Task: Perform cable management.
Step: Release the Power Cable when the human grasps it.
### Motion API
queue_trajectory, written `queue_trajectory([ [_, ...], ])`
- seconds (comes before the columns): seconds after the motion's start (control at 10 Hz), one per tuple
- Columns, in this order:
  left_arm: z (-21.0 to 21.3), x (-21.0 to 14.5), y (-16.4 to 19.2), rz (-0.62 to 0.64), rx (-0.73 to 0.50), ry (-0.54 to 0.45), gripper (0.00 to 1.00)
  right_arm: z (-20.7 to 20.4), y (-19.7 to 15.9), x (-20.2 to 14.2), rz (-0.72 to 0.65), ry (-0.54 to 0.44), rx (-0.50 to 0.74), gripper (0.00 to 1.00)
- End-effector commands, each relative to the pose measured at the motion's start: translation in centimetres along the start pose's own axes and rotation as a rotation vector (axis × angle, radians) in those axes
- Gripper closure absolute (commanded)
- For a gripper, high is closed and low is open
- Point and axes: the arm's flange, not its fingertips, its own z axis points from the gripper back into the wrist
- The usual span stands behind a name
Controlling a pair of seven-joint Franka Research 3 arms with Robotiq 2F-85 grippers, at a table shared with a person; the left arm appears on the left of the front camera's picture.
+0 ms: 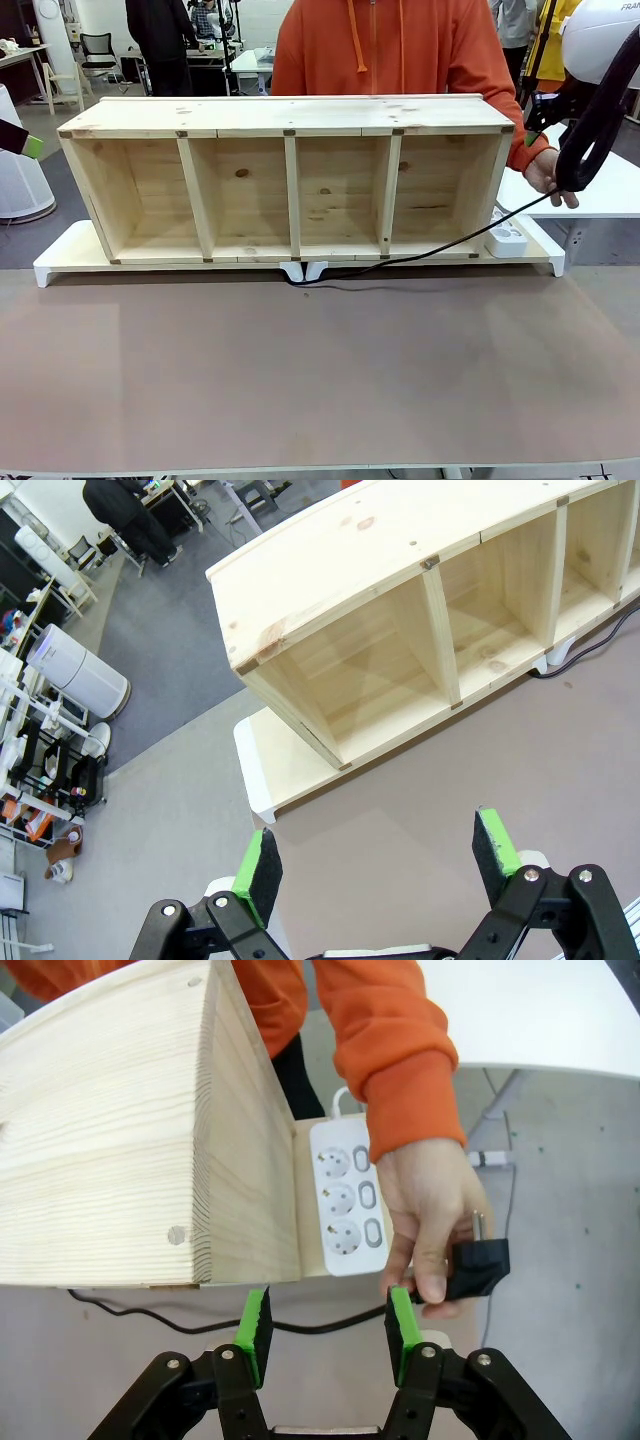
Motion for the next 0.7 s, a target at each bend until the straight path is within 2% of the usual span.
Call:
queue_trajectory([
  [0.0,-0.12,0.17,0.03,-0.001,0.005,-0.01,0.0,-0.09,-0.05,-0.06,-0.002,0.005,0.0,0.4],
  [0.6,-0.12,0.17,0.03,-0.001,0.005,-0.01,0.0,-0.09,-0.05,-0.06,-0.002,0.005,0.0,0.4],
])
